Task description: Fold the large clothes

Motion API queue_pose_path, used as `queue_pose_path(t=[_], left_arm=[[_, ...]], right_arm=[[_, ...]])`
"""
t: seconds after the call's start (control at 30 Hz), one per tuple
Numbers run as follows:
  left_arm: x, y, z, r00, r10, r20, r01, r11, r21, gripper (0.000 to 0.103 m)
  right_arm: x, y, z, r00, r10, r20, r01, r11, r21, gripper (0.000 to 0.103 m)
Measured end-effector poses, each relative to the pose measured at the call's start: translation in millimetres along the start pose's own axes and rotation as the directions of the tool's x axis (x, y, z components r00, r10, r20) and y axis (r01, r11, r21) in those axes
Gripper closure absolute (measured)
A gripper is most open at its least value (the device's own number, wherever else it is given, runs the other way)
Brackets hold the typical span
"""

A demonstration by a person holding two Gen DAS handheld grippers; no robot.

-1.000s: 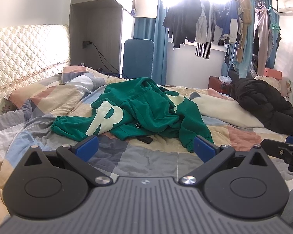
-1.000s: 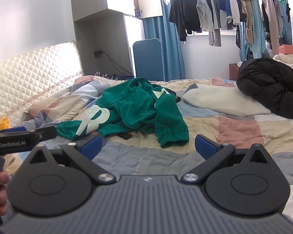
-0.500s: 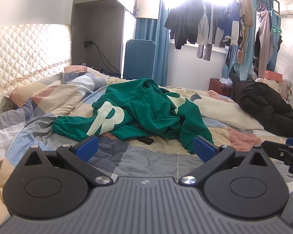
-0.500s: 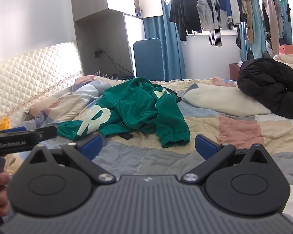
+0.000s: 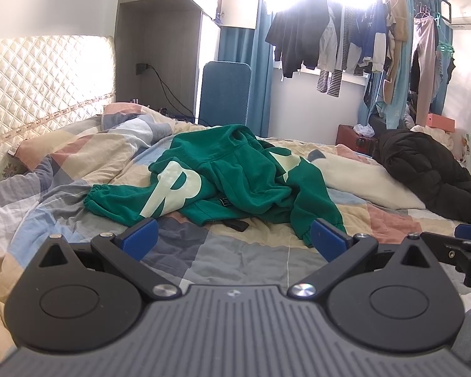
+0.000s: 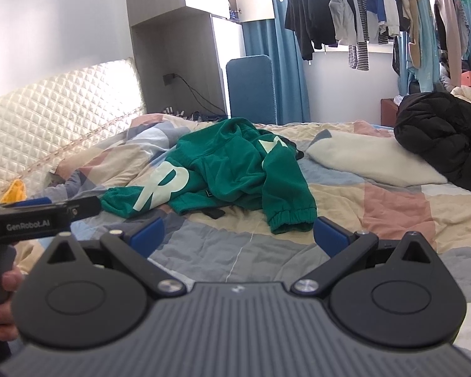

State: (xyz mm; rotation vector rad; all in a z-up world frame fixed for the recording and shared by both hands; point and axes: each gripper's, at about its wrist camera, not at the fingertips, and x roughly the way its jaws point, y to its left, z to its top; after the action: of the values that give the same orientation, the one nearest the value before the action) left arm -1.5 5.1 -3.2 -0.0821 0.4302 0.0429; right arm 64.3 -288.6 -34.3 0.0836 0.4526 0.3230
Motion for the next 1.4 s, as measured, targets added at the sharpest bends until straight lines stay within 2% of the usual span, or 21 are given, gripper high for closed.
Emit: queue_pose_path(t=[0.57,0.73,1.13,1.3,1.4], left_arm=[[29,17,10,1.000,0.001,-0.013,-0.001,1.000,-0.030,0.000],[49,20,20,1.000,0.001,-0.024,-0.002,0.999,-0.034,0.000],[127,35,56,0.999,0.010,-0.040,-0.011,0.999,-0.046,0.000],[179,40,67,0.999,-0.007,-0.053,0.004,0.998,-0.059,0.000],[222,46,64,0.997,-0.030,-0.072,0.023,0.995,-0.098,0.000]], right_arm=[[23,2,7,1.000,0.002,-0.028,-0.002,1.000,0.014,0.000],[40,0,14,0.998,0.047,-0.045,-0.045,0.998,0.048,0.000],[101,-16,50,0.996,0.064,-0.061,-0.056,0.991,0.119,0.000],[140,-21,68,0.997,0.033,-0.064,-0.026,0.995,0.100,0.000],[171,-27,73,0.997,0.017,-0.079,-0.009,0.995,0.103,0.000]])
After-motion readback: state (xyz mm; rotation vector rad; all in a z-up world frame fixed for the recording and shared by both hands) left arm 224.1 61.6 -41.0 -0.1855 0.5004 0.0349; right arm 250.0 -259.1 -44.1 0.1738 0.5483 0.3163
